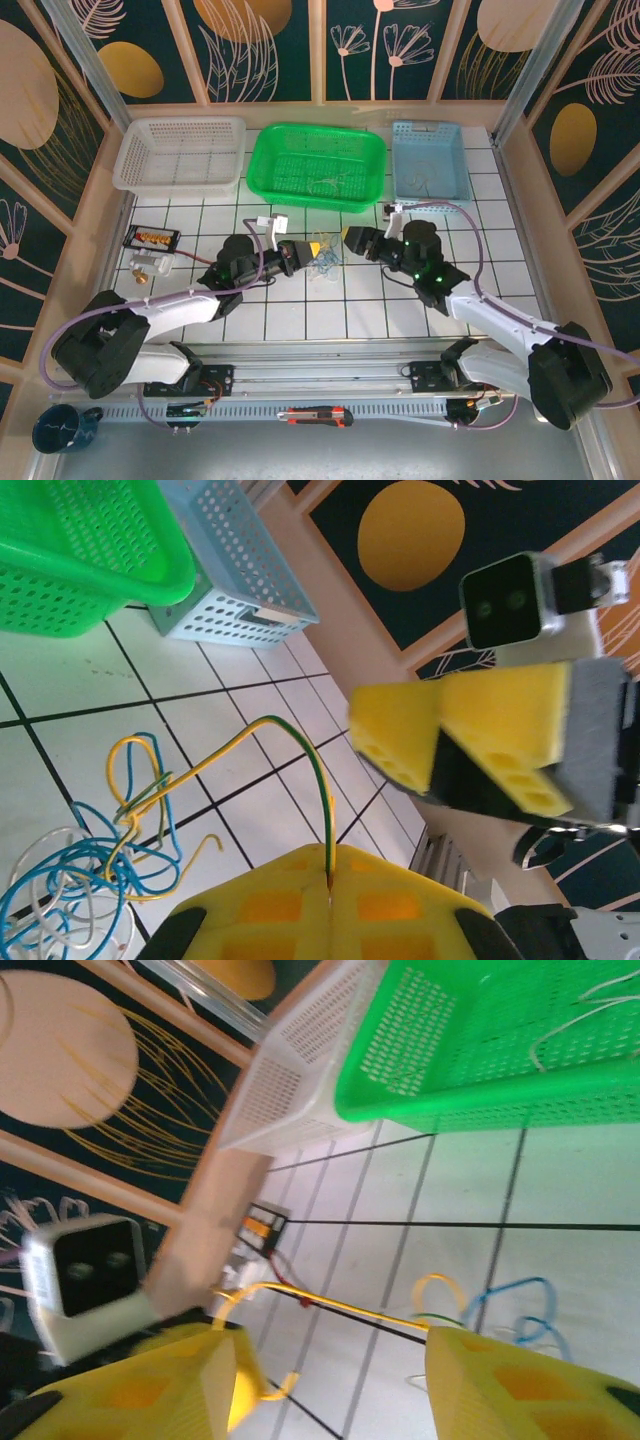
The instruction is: Untangle the cables
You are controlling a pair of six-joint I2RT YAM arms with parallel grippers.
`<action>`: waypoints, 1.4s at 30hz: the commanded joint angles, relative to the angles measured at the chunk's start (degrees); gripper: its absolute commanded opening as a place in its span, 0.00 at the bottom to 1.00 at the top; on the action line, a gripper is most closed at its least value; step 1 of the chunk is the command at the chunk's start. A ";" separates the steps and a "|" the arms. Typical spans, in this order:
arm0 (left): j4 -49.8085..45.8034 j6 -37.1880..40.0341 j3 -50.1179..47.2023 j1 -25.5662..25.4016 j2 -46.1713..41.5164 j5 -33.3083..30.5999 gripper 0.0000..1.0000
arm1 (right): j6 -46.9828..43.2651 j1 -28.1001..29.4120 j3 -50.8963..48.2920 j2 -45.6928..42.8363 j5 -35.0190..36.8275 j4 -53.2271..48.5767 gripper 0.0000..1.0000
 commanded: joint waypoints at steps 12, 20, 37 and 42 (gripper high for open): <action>-1.37 -4.09 1.53 -0.15 -2.40 2.58 0.00 | -17.96 7.36 -1.64 12.35 5.93 10.39 0.59; -0.35 -6.79 2.10 -0.15 -2.40 3.83 0.00 | -17.98 8.43 2.40 22.72 6.48 20.12 0.61; 0.27 -15.31 9.13 0.55 -7.15 2.19 0.00 | -10.78 9.18 1.82 34.49 8.49 29.02 0.09; -0.18 -17.84 13.59 0.90 -8.55 1.74 0.00 | -8.82 9.60 -0.02 35.75 8.41 30.43 0.10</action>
